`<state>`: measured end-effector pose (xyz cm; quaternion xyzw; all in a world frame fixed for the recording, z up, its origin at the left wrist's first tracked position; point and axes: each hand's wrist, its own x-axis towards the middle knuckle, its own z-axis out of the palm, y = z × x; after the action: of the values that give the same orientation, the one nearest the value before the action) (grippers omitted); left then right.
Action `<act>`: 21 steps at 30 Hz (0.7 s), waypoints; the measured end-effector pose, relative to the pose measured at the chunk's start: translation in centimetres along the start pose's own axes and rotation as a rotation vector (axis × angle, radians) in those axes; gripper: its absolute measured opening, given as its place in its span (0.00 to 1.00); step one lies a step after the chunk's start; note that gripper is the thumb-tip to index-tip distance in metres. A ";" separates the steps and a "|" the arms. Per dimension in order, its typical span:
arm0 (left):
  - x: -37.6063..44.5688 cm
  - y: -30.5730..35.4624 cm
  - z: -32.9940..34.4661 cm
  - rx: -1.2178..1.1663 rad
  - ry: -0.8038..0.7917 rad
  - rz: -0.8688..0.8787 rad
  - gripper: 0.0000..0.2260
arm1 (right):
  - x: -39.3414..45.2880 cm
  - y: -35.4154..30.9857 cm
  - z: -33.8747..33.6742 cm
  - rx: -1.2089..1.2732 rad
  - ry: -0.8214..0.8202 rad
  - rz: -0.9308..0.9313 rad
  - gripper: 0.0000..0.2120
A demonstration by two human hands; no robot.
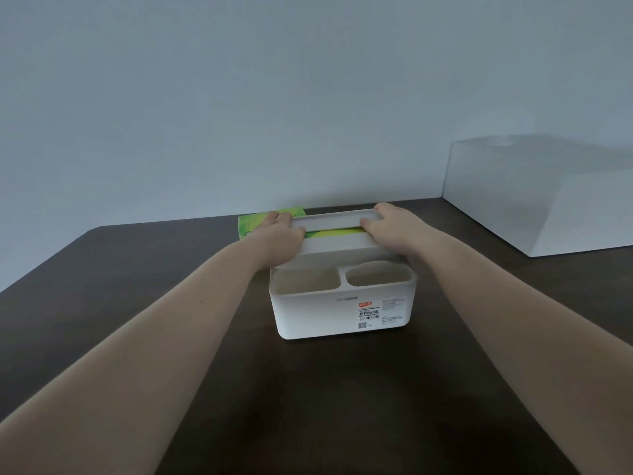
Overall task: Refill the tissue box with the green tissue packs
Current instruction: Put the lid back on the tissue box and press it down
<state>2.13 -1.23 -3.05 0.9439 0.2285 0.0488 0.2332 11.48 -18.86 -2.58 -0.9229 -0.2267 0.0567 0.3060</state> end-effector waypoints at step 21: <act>-8.1 -1.9 -1.7 -0.279 -0.335 -0.285 0.30 | -8.8 1.1 -1.8 0.296 -0.290 0.106 0.32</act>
<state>-6.18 -2.67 -2.28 0.8558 0.3086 -0.1108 0.4001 4.54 -24.63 -2.08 -0.8606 -0.2088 0.2378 0.3992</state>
